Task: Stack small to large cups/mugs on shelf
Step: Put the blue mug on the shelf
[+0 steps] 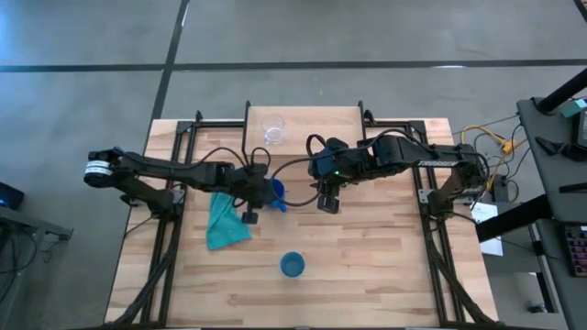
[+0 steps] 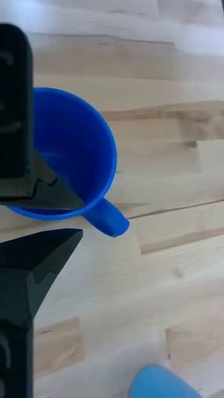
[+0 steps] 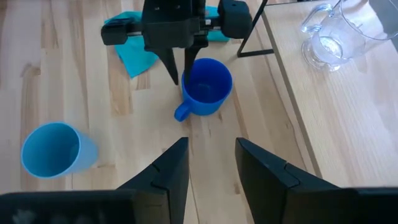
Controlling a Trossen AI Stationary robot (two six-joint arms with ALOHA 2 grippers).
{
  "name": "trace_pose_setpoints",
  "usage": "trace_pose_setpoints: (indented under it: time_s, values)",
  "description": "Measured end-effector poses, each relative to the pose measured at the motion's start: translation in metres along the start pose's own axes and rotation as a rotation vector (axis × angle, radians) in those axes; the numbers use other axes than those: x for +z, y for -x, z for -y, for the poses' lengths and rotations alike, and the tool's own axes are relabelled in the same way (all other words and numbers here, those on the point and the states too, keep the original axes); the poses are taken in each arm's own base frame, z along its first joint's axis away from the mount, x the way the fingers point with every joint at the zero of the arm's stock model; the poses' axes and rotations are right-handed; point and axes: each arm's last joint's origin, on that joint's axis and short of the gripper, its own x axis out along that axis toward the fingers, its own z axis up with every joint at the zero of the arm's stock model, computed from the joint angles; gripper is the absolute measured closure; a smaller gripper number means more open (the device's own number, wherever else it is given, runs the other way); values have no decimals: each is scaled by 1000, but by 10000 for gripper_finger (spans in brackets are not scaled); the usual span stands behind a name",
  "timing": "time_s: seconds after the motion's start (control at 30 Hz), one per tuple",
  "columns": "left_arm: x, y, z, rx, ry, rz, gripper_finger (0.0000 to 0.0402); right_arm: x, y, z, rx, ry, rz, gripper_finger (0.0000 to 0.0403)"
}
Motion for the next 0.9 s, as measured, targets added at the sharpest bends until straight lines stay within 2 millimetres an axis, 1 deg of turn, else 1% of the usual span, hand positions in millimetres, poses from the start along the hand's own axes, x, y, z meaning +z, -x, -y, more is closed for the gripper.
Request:
trace_pose_setpoints:
  time_s: [0.13,0.3,0.5,0.9]
  values:
    - [0,0,1,-38,1,8,354,0,0,0,0,1,0,277]
    - [-3,-3,-3,-32,13,-9,354,0,0,0,0,1,0,277]
    - [-6,-13,-9,-23,39,-40,354,0,0,0,0,0,0,277]
    - [-6,-14,-10,-22,42,-38,354,0,0,0,-1,0,-2,277]
